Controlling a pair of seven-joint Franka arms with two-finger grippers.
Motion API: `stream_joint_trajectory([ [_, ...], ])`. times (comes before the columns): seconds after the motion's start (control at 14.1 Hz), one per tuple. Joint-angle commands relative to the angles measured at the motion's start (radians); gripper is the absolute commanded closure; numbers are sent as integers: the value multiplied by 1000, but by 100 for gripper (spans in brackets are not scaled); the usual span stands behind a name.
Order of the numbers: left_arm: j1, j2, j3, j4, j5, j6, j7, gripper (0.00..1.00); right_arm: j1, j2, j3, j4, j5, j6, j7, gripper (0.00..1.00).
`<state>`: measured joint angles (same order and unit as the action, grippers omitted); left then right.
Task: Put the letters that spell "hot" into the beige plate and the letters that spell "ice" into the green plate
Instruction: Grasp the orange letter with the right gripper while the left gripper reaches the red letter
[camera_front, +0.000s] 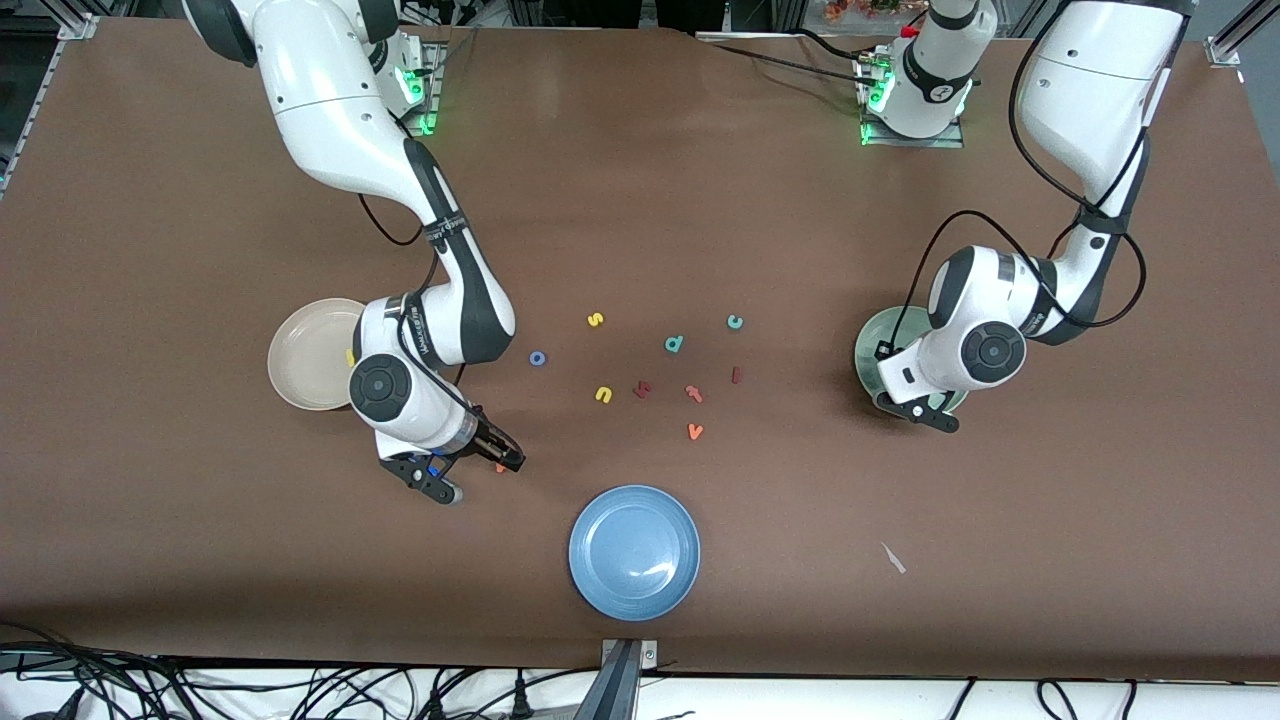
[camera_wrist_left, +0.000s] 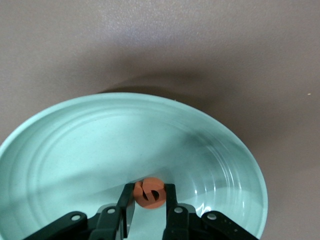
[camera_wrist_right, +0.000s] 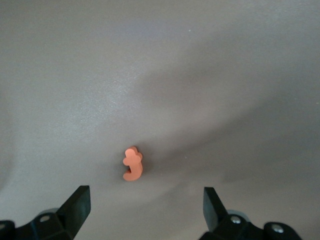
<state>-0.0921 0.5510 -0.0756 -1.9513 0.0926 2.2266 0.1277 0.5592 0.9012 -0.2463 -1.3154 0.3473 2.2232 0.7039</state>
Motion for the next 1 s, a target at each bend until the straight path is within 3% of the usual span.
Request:
stream_joint_trajectory([
  [0.0, 5, -6, -6, -31, 30, 33, 13, 1, -9, 38, 4, 59, 12, -23, -26, 0],
  [0.21, 0, -51, -12, -5, 30, -11, 15, 0, -9, 56, 4, 62, 12, -22, -26, 1],
  [0.36, -23, -110, -29, 41, 30, -118, 12, 0, -9, 77, 5, 74, 13, -16, -27, 1],
  [0.71, -34, -148, -183, 273, 26, -393, -3, 0, -9, 110, 5, 111, 15, -19, -27, 9],
  [0.92, -107, -129, -200, 284, 19, -381, -72, 0, -9, 117, 5, 117, 16, -22, -27, 31],
])
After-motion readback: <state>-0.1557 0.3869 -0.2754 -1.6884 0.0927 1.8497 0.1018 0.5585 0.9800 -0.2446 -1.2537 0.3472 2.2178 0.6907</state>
